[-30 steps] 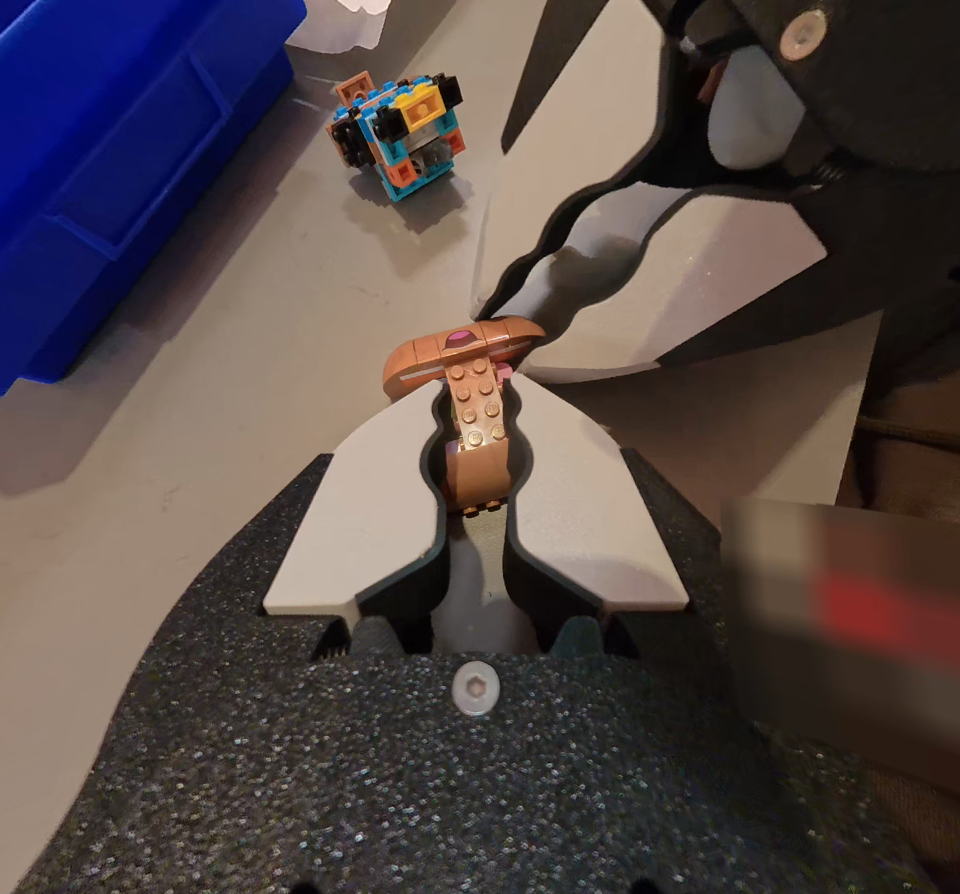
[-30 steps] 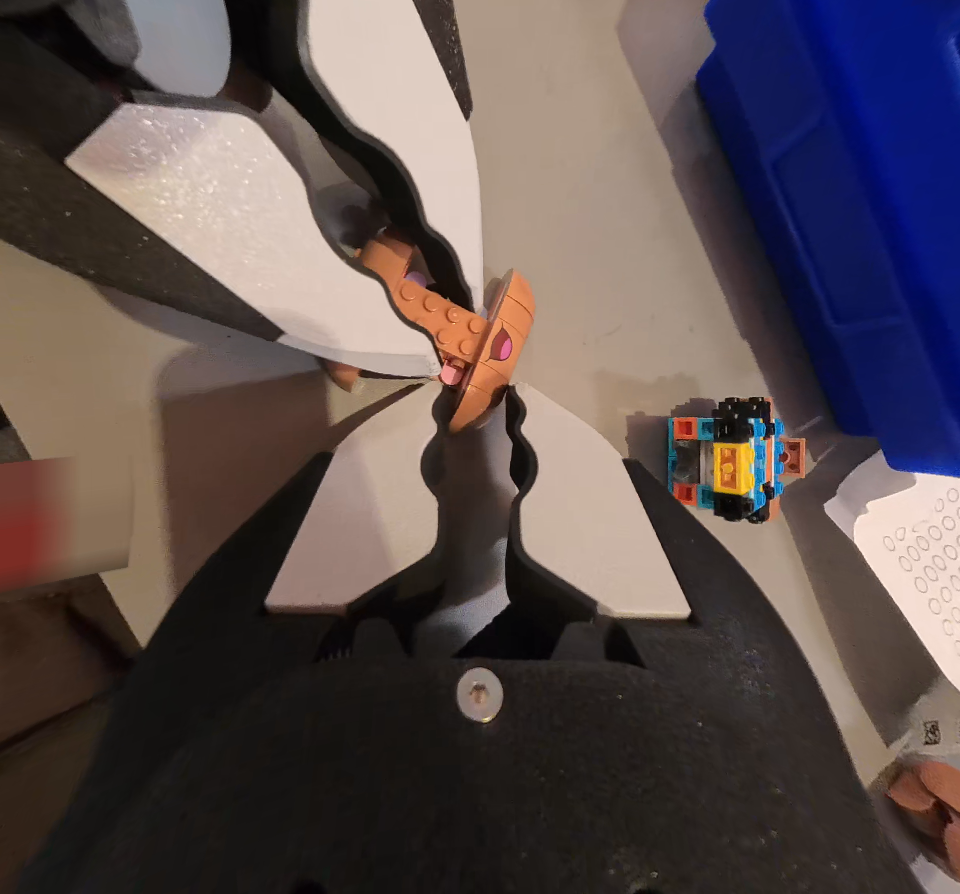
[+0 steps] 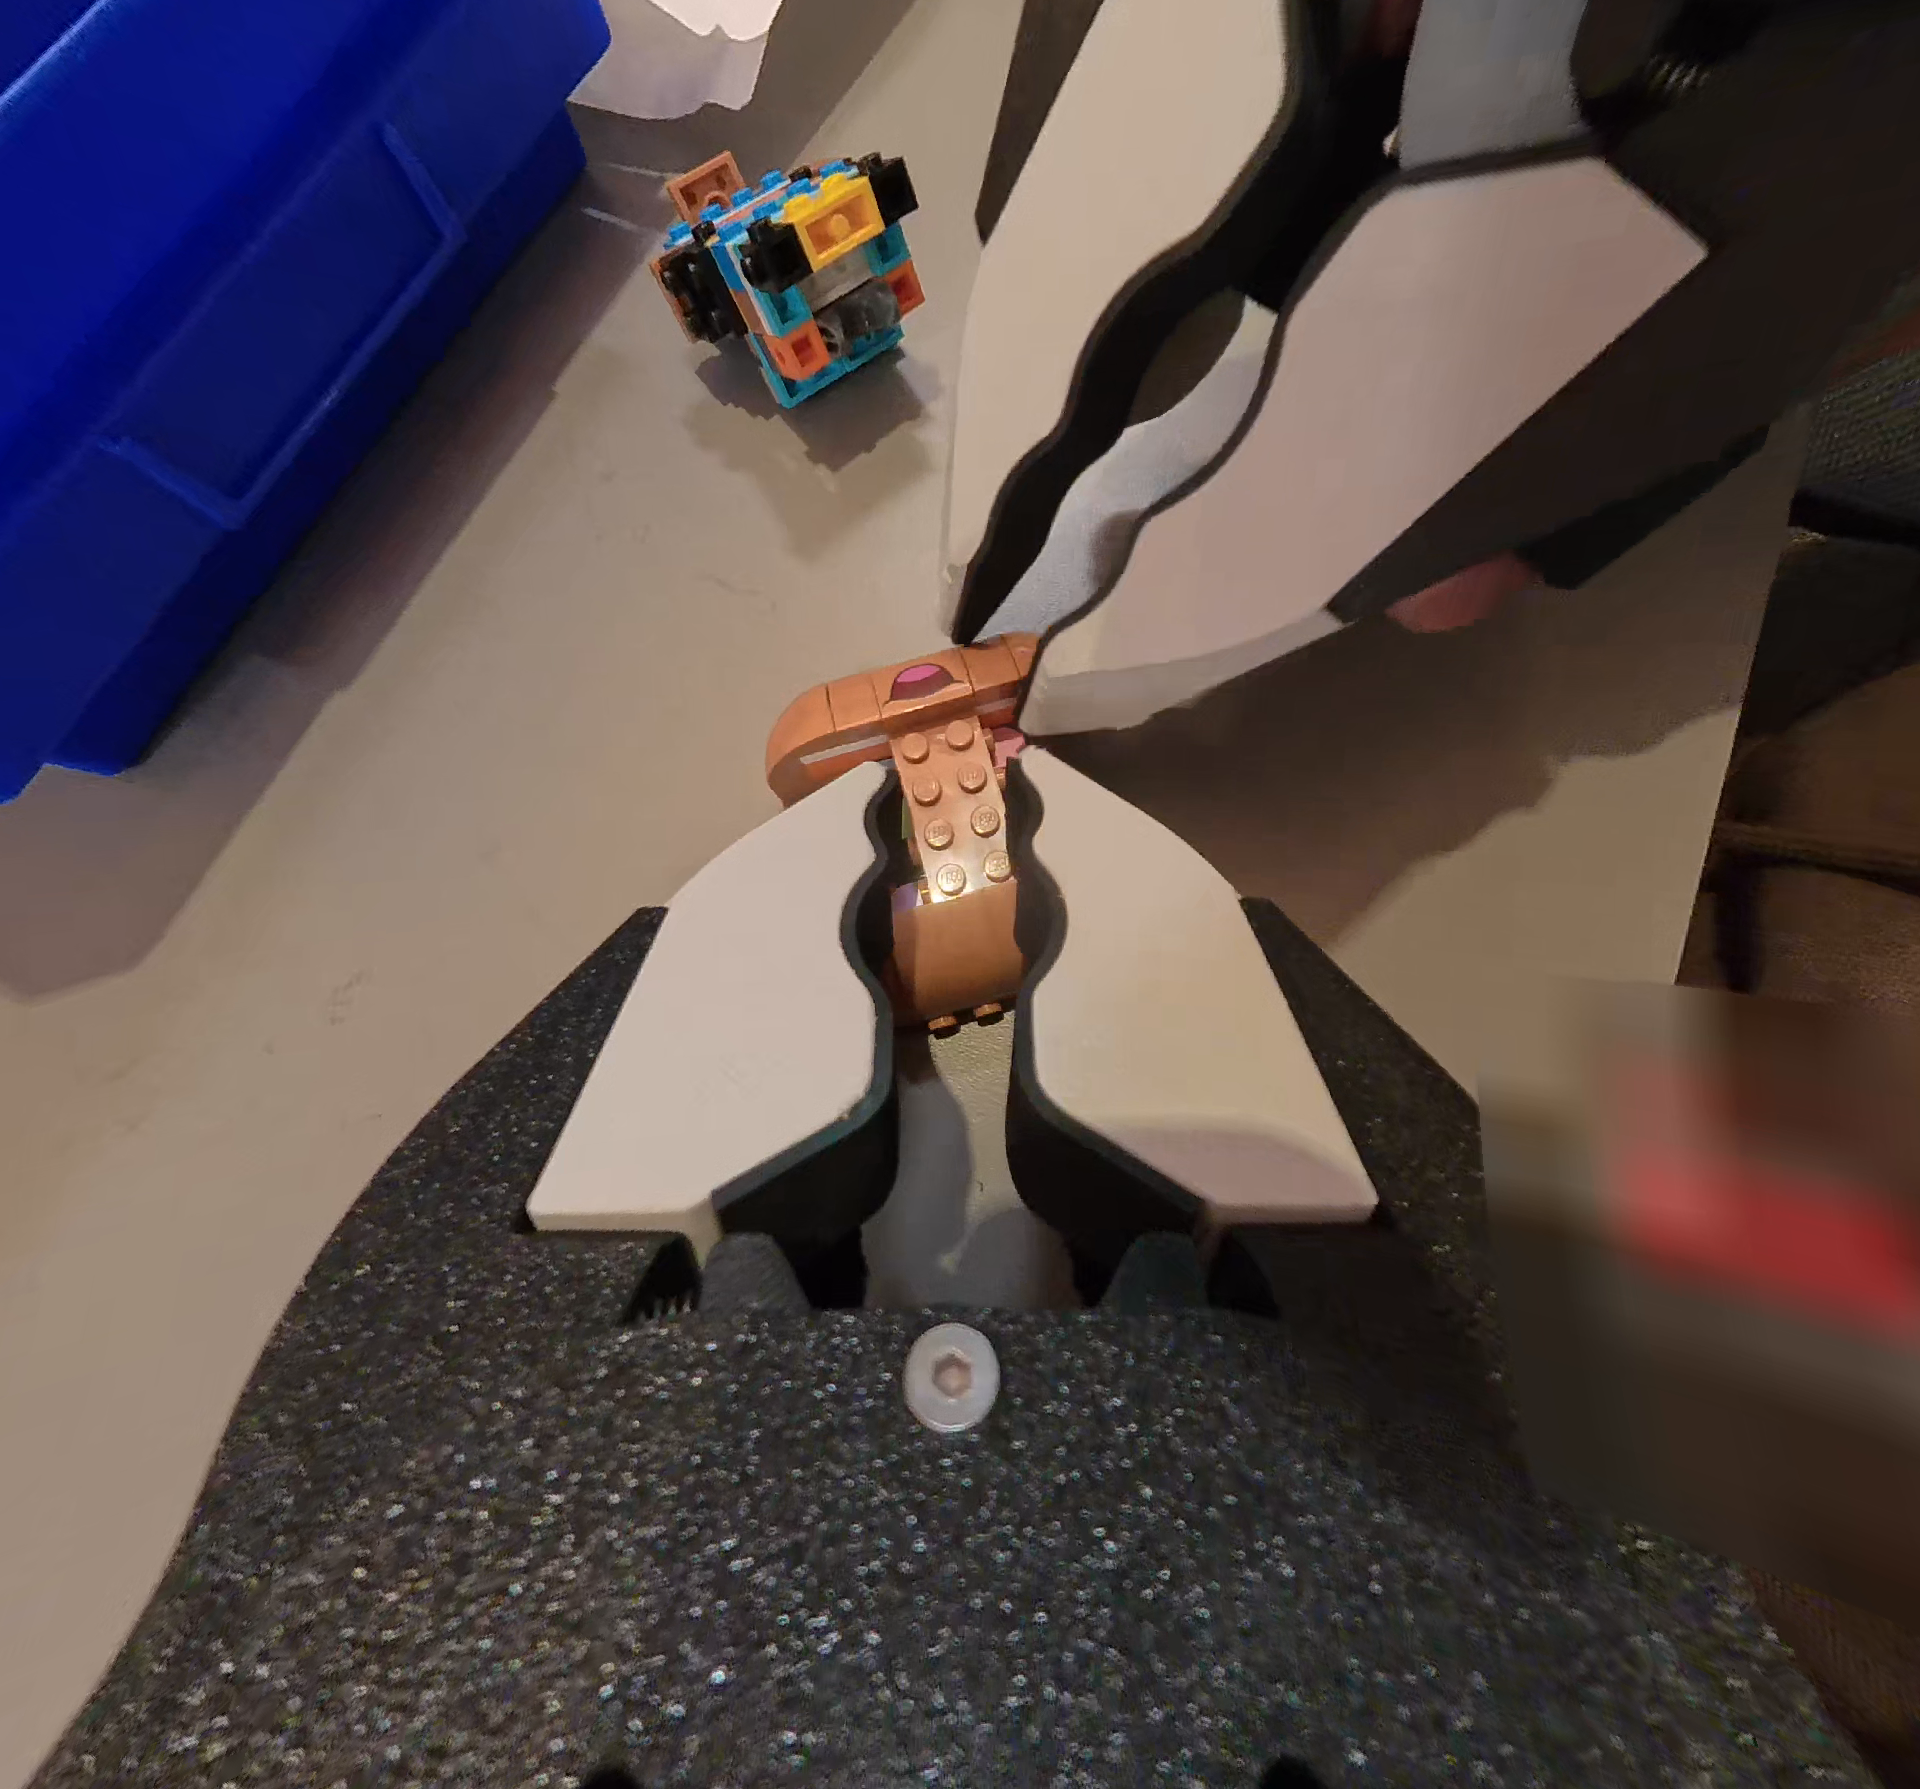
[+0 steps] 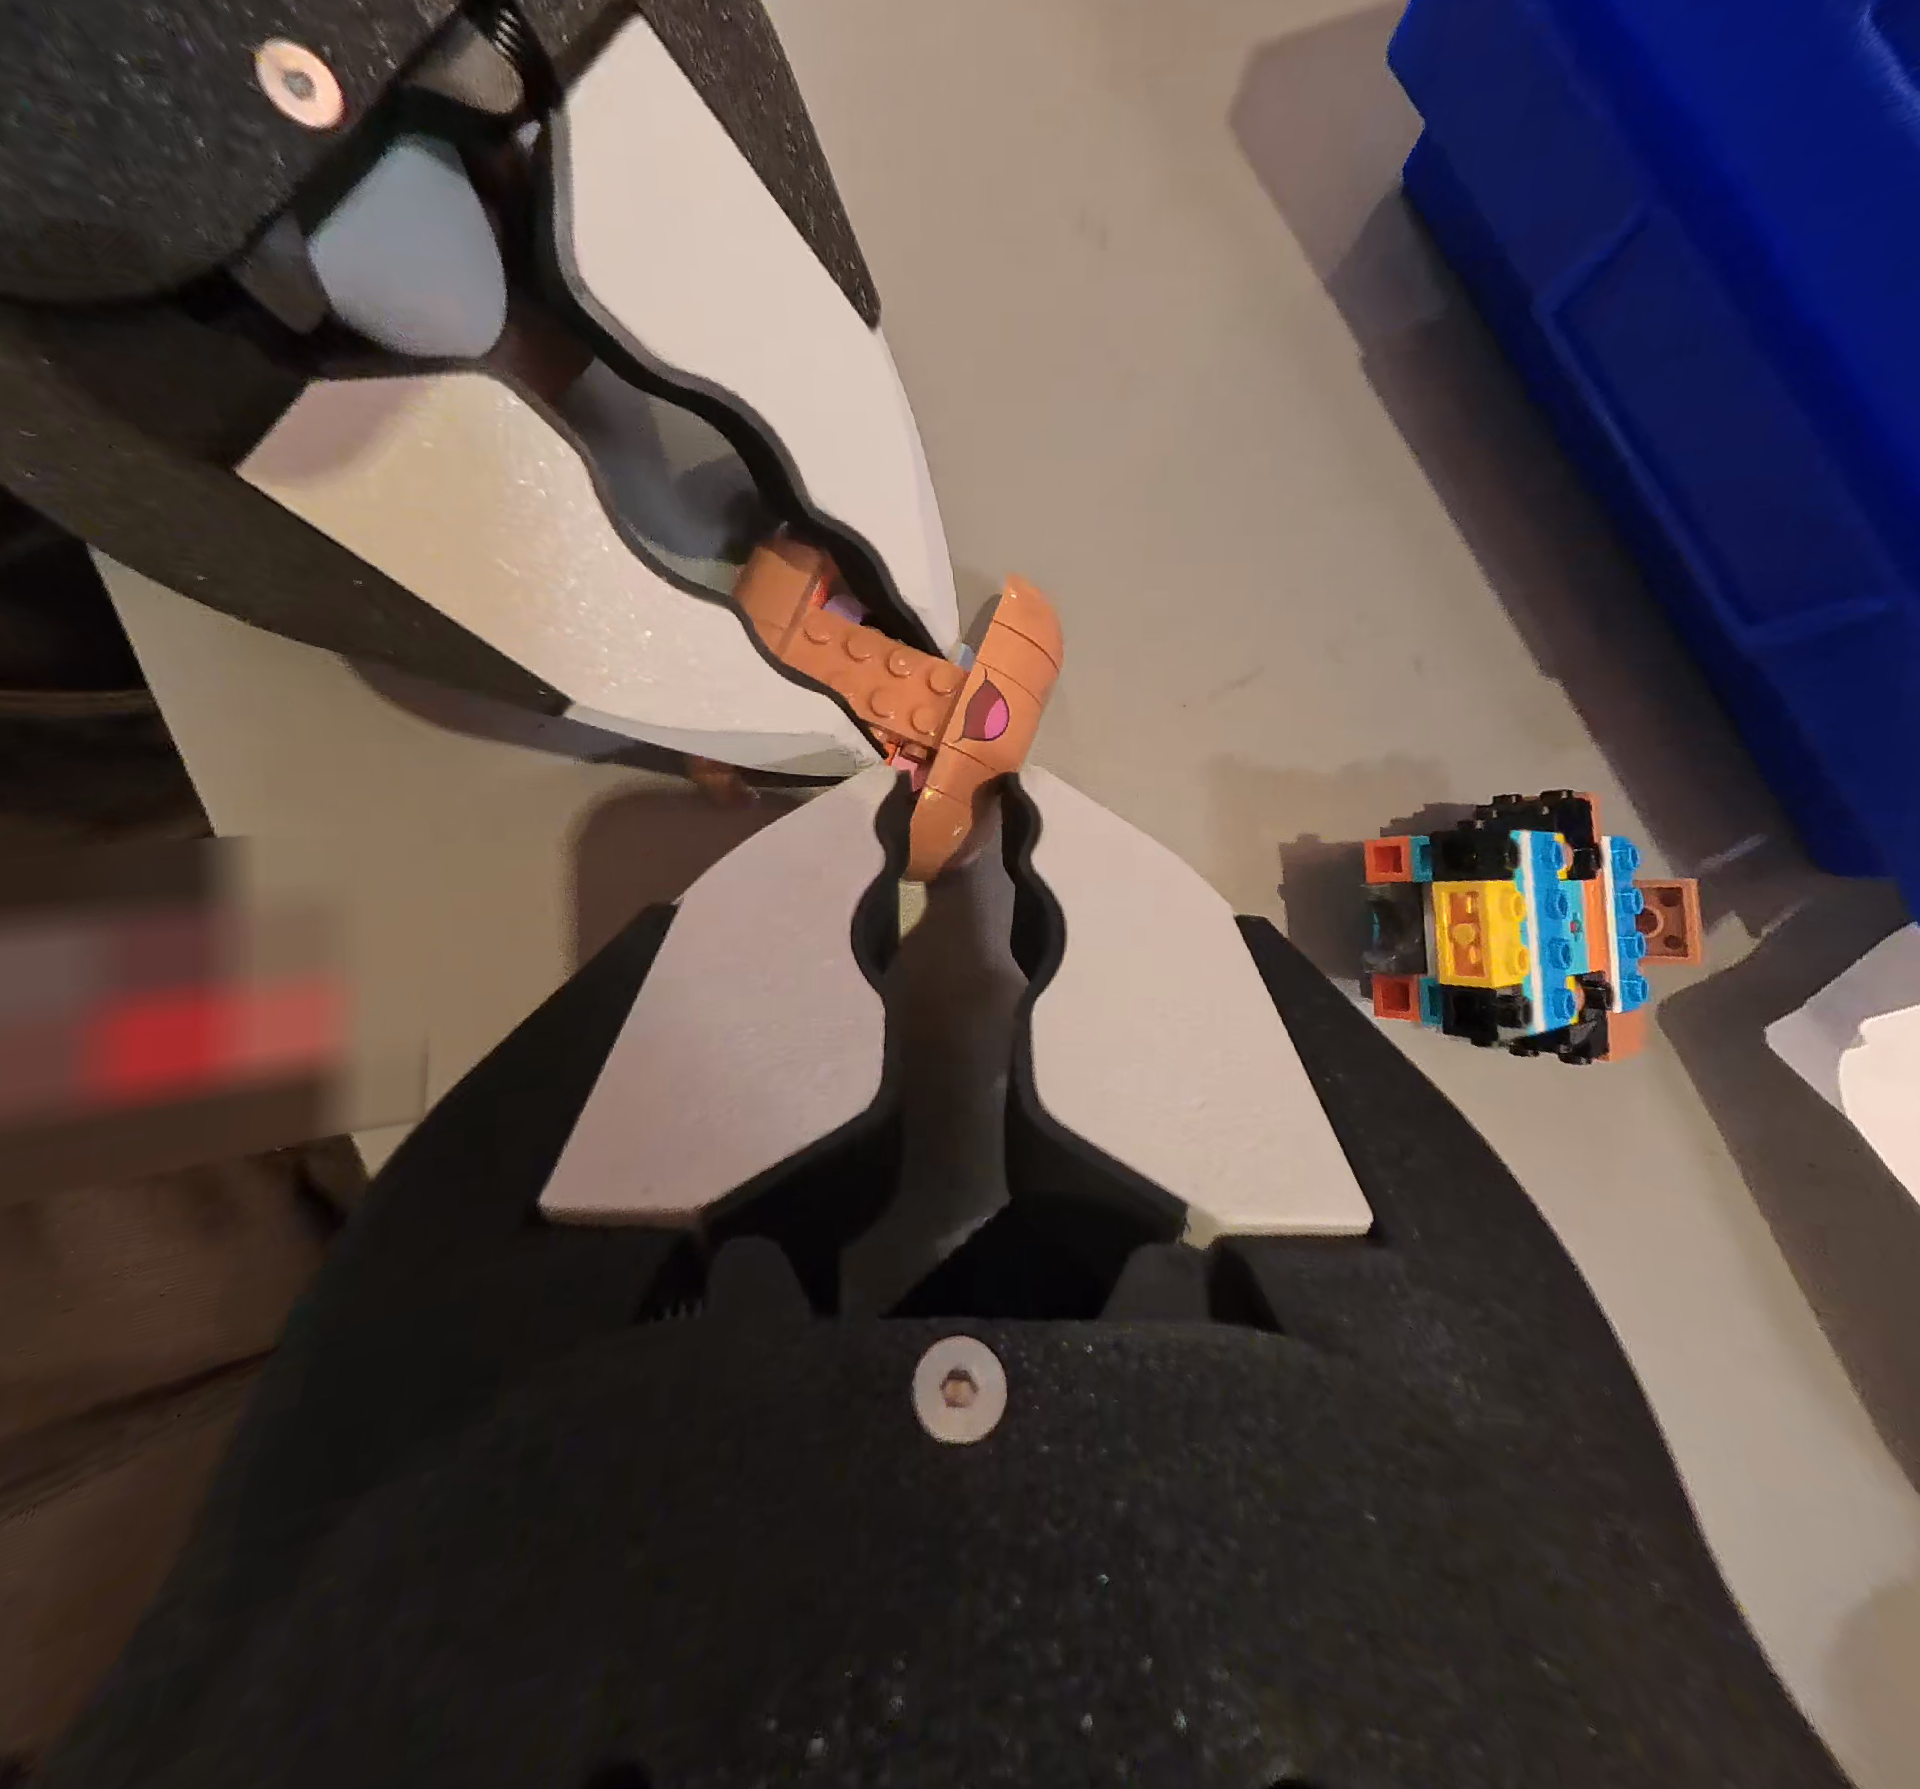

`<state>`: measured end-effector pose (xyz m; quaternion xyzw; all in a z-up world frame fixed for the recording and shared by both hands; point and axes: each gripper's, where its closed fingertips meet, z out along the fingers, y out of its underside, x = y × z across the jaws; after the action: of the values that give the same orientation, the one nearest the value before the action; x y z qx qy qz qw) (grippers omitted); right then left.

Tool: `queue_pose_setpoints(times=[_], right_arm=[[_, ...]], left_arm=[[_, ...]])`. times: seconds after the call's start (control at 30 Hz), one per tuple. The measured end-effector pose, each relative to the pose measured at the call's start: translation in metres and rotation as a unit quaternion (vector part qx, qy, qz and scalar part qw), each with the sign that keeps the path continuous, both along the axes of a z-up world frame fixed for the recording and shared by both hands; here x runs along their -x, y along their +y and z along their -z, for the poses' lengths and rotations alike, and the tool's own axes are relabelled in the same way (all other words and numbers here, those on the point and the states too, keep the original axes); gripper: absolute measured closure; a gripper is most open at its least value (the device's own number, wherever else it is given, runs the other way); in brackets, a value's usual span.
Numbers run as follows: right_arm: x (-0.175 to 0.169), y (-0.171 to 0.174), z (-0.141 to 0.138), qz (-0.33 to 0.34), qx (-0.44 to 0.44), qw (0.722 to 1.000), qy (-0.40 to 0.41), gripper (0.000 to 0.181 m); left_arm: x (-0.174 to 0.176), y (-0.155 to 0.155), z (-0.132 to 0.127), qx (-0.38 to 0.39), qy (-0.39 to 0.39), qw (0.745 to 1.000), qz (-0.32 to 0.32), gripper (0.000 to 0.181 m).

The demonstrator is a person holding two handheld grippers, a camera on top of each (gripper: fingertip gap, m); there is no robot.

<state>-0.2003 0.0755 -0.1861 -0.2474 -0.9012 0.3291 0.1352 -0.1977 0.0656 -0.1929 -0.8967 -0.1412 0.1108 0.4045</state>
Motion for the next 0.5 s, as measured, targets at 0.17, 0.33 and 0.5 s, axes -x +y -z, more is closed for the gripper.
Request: queue_pose_setpoints(times=[0.17,0.33,0.5], right_arm=[[0.0015,0.0005,-0.0041,0.011,-0.02,1.0,0.007,0.165],[0.0063,-0.0037,-0.0008,0.018,-0.039,0.999,0.006,0.168],[0.0056,-0.0021,-0.0009,0.011,-0.038,0.999,-0.009,0.168]], left_arm=[[0.0,0.0,0.0,0.0,0.0,1.0,0.0,0.162],[0.0009,-0.0004,0.0,0.001,0.003,1.0,-0.005,0.162],[0.0006,0.0001,0.0002,0.001,0.002,1.0,-0.004,0.162]])
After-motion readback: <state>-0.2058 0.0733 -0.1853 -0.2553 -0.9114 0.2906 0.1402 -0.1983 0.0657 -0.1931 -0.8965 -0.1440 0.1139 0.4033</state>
